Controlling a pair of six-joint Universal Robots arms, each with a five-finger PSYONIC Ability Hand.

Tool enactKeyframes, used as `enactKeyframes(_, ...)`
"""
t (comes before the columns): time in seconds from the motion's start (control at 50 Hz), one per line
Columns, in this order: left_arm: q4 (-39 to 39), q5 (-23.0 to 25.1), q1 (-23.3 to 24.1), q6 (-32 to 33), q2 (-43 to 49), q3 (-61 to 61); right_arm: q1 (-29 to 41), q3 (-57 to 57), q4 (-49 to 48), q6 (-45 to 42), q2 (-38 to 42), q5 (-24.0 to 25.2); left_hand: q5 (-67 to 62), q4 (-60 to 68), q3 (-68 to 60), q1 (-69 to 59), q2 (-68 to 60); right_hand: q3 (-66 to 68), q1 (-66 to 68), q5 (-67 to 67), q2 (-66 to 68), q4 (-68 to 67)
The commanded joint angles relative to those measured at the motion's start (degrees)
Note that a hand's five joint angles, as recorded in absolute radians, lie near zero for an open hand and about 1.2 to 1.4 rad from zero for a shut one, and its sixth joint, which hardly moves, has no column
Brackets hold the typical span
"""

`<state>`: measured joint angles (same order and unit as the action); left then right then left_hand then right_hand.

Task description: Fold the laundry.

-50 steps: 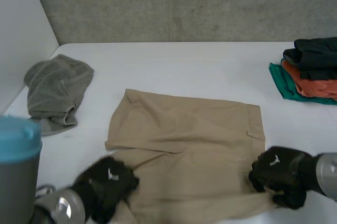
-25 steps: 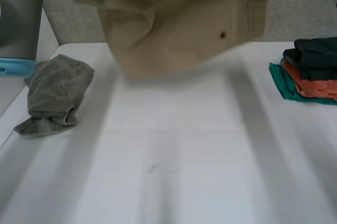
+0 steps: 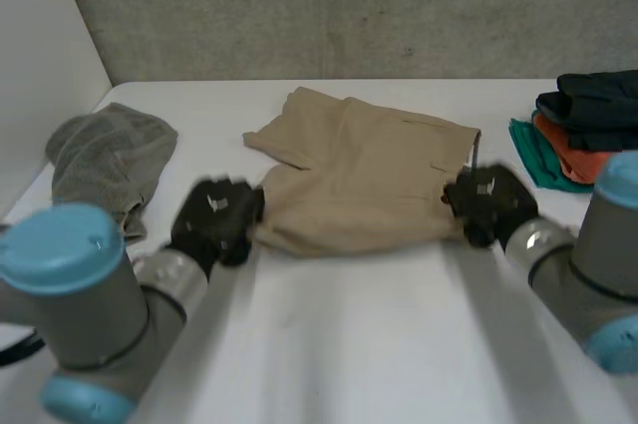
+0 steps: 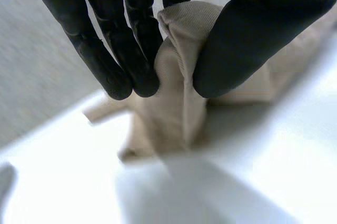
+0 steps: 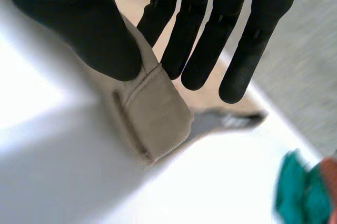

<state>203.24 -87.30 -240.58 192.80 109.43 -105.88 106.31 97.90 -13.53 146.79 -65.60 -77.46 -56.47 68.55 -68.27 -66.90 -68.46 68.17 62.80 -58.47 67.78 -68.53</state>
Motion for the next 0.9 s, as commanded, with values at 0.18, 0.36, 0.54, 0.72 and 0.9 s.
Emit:
enactKeyframes(0.18, -45.02, -1.29, 10.91, 8.21, -16.00, -6.53, -4.18, 4.50, 51.12, -29.36, -16.75, 0.56, -13.53, 11.45, -11.73, -13.10, -11.54, 11.83, 17.20, -11.53, 12.22, -11.47)
enactKeyframes(0.36, -57.17, -0.59, 13.20, 13.04, -15.83, -1.26, -5.85, 3.09, 60.03, -32.62, -17.02, 0.91, -13.53, 11.45, -11.73, -13.10, -11.54, 11.83, 17.20, -11.53, 12.22, -11.47)
enactKeyframes(0.54, -32.68, -3.14, 5.39, 15.86, -6.43, 12.35, -4.71, -4.99, 40.70, -20.69, -9.55, 1.09, -13.53, 11.45, -11.73, -13.10, -11.54, 11.83, 17.20, -11.53, 12.22, -11.47)
enactKeyframes(0.72, -12.09, -2.43, 3.45, 17.61, 13.14, 35.61, -3.48, -10.88, 17.97, -10.21, -2.53, -4.62, -13.53, 11.45, -11.73, -13.10, -11.54, 11.83, 17.20, -11.53, 12.22, -11.47)
enactKeyframes(0.9, -15.16, -4.89, 4.24, 18.32, 30.39, 56.91, -2.07, -11.50, -2.54, -12.49, 4.86, -5.42, -13.53, 11.45, -11.73, -13.10, -11.54, 11.83, 17.20, -11.53, 12.22, -11.47)
